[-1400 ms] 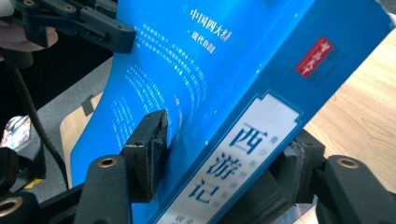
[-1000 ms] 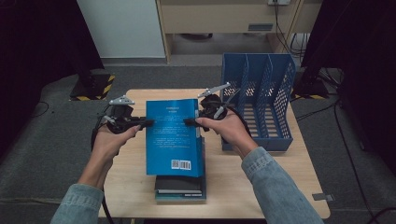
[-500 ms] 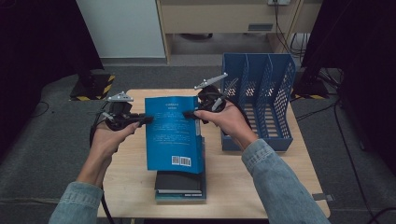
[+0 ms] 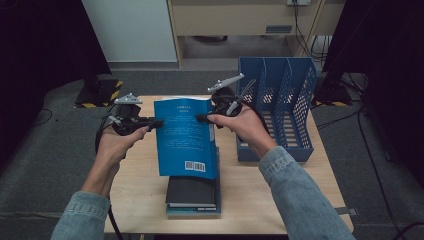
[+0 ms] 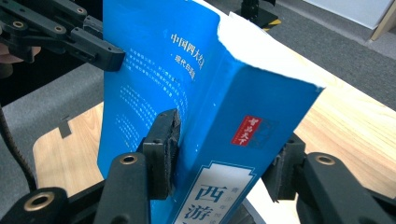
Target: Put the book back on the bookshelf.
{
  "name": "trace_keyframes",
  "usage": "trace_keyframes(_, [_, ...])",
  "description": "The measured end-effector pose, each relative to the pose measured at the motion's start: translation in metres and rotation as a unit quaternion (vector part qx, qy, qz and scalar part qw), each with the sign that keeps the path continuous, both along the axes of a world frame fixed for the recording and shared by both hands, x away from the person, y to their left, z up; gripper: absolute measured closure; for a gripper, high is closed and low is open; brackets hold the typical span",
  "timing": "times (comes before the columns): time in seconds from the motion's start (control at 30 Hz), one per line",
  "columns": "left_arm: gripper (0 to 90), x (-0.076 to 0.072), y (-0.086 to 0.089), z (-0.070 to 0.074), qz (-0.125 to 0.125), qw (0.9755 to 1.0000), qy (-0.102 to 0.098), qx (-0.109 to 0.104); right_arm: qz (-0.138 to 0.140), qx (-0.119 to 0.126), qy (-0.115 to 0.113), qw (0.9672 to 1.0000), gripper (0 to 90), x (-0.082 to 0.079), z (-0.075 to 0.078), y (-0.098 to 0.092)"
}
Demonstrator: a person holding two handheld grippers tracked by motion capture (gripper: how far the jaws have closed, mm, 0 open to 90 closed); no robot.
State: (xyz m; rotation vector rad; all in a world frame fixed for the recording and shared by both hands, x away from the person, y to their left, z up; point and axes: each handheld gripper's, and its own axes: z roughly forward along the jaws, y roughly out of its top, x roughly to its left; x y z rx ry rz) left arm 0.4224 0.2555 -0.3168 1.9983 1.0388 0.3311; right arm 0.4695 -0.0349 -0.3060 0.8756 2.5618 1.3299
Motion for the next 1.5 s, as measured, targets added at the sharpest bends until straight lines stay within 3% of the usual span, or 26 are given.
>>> trace_keyframes(0.5, [78.4, 0.011, -0.005, 0.010, 0.003, 0.9997, -0.013, 0.019, -0.005, -0.002, -0.019, 0.9998, 55.5, 0.004, 0.011, -0.003])
trace_keyframes(0.7, [78.6, 0.017, -0.006, 0.009, 0.000, 0.9998, -0.014, 0.012, -0.006, -0.005, -0.026, 0.9996, 56.0, 0.007, 0.013, -0.003])
trace_keyframes(1.07, [78.6, -0.007, -0.001, 0.009, -0.022, 0.9994, -0.025, 0.007, 0.032, -0.010, -0.034, 0.9989, 55.6, -0.013, 0.020, -0.007])
trace_keyframes(1.2, [78.5, -0.013, -0.004, 0.011, -0.031, 0.9991, -0.027, 0.009, 0.044, -0.001, -0.039, 0.9983, 54.6, -0.019, 0.028, -0.008])
trace_keyframes(1.3, [78.4, -0.017, -0.007, 0.013, -0.031, 0.9988, -0.031, 0.022, 0.053, -0.014, -0.043, 0.9976, 54.8, -0.021, 0.033, -0.005])
trace_keyframes(1.5, [78.3, -0.019, -0.004, 0.011, -0.030, 0.9990, -0.032, 0.006, 0.062, -0.028, -0.039, 0.9969, 55.0, -0.020, 0.035, -0.002])
